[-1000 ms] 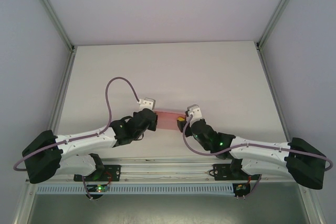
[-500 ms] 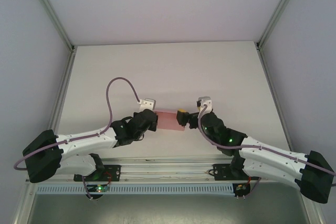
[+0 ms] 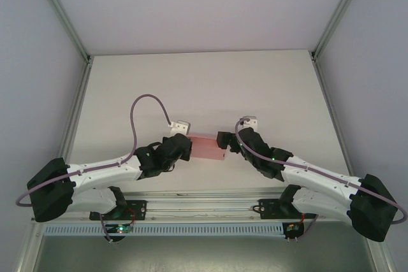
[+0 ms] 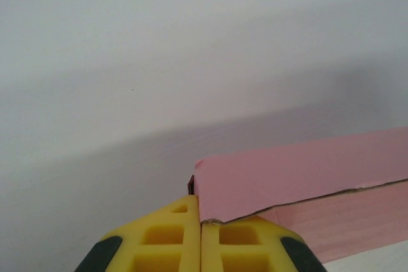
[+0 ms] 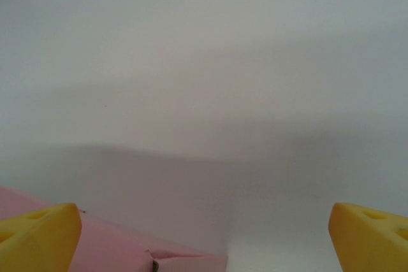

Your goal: Assemble paper box

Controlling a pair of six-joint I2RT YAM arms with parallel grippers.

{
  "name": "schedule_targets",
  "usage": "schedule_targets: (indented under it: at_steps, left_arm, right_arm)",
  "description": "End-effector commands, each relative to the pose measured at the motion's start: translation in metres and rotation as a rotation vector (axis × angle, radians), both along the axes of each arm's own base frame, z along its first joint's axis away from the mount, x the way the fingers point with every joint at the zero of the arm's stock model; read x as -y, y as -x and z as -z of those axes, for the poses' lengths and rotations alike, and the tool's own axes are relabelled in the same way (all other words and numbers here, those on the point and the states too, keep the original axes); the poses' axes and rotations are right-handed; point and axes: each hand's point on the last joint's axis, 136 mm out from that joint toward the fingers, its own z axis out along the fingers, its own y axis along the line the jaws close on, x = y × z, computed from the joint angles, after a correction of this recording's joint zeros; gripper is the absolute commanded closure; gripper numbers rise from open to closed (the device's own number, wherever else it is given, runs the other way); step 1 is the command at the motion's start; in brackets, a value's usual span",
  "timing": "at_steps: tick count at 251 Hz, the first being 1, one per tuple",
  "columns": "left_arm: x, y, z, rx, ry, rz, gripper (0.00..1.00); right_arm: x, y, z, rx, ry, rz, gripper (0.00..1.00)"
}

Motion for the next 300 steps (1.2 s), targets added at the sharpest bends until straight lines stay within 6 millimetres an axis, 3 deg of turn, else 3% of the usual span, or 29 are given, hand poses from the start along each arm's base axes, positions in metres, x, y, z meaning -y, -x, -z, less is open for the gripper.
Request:
schedule_targets:
  at_steps: [1, 25, 40, 55, 84, 112, 160, 203, 243, 274, 300]
  left_arm:
    - [-0.013, 0.024, 0.028, -0.089, -0.125, 0.074, 0.86]
    - [-0.014, 0.024, 0.025, -0.091, -0.134, 0.067, 0.84]
    - [-0.012, 0.025, 0.023, -0.099, -0.128, 0.080, 0.77]
    - [-0.008, 0.028, 0.020, -0.110, -0.109, 0.097, 0.58]
    - [-0.004, 0.033, 0.009, -0.120, -0.075, 0.123, 0.38]
    - [-0.005, 0.039, -0.003, -0.126, -0.047, 0.146, 0.00]
    - [-0.004, 0.048, -0.026, -0.118, 0.002, 0.190, 0.00]
    - [0.007, 0.053, -0.032, -0.147, 0.036, 0.231, 0.00]
    - [-0.010, 0.034, -0.031, -0.194, 0.094, -0.001, 0.00]
    - [0.001, 0.027, -0.027, -0.290, 0.278, -0.042, 0.00]
    - [-0.003, 0.015, -0.024, -0.322, 0.372, -0.105, 0.00]
  right_arm:
    - [0.011, 0.012, 0.035, -0.097, 0.029, 0.020, 0.02]
    - [0.010, 0.016, 0.044, -0.121, 0.039, 0.006, 0.01]
    - [0.013, 0.018, 0.050, -0.137, 0.044, 0.018, 0.02]
    - [0.015, 0.020, 0.055, -0.147, 0.040, 0.027, 0.02]
    - [0.015, 0.024, 0.063, -0.168, 0.030, 0.021, 0.02]
    - [0.018, 0.027, 0.067, -0.178, 0.026, 0.034, 0.02]
    - [0.021, 0.031, 0.073, -0.187, 0.020, 0.051, 0.01]
    - [0.023, 0.035, 0.078, -0.195, 0.019, 0.062, 0.02]
    - [0.024, 0.038, 0.083, -0.207, 0.018, 0.064, 0.02]
    - [0.021, 0.038, 0.083, -0.207, 0.006, 0.065, 0.02]
    - [0.027, 0.044, 0.093, -0.221, 0.022, 0.062, 0.01]
